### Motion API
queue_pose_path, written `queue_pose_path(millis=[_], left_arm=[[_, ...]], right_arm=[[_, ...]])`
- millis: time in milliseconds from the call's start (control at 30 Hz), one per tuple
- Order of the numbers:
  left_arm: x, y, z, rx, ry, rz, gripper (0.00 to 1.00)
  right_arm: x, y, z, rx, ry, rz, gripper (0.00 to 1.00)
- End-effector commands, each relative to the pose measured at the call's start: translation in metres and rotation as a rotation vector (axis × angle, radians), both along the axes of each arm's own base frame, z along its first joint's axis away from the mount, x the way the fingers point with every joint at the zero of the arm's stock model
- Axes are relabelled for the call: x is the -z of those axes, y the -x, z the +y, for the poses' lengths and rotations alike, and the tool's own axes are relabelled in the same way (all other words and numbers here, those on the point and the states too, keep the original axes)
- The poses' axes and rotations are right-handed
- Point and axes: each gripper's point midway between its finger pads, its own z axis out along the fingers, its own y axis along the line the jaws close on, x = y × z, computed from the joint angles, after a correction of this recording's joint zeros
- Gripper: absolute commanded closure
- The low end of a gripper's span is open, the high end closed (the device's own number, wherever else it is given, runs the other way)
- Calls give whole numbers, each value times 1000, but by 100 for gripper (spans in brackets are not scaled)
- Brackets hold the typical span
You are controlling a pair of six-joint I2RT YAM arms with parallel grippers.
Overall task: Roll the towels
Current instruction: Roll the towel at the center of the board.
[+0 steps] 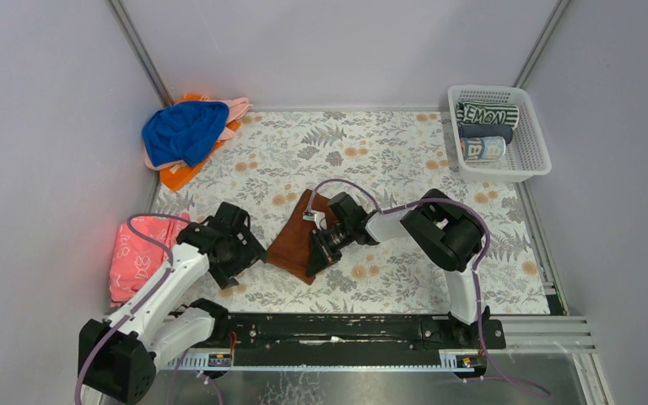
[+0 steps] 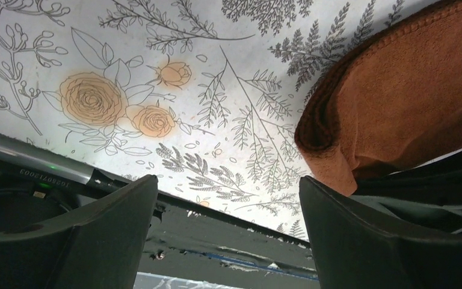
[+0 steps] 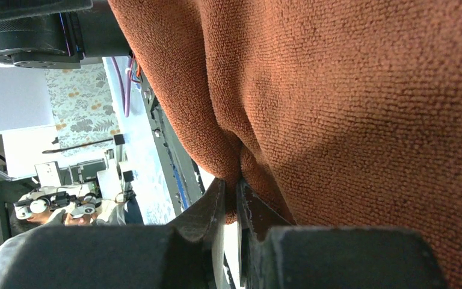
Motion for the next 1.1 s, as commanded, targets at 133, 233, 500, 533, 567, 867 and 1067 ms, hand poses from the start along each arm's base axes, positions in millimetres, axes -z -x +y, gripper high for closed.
queue_pose_path(millis=[133,233,500,533,567,867,1067], left_arm=[[-17,4,5,20,-23,5,10],[-8,8,-7,56,39,30,11],[13,-1,-34,84,185,3,11],[14,-4,-36,80,193,-3,11],[14,-8,-39,75,205,-16,12],[28,-37,-46,17,218,-72,22],[40,-40,-37,-17,168,-56,27]], right_arm=[[-1,-15,3,38,6,-25,89],[-1,-16,4,39,5,-25,89],[-4,-17,5,40,4,-29,88],[-4,-17,5,40,4,-31,89],[-4,-18,5,39,6,-32,88],[-8,-19,5,32,8,-47,86],[-14,-25,4,36,29,-97,81]])
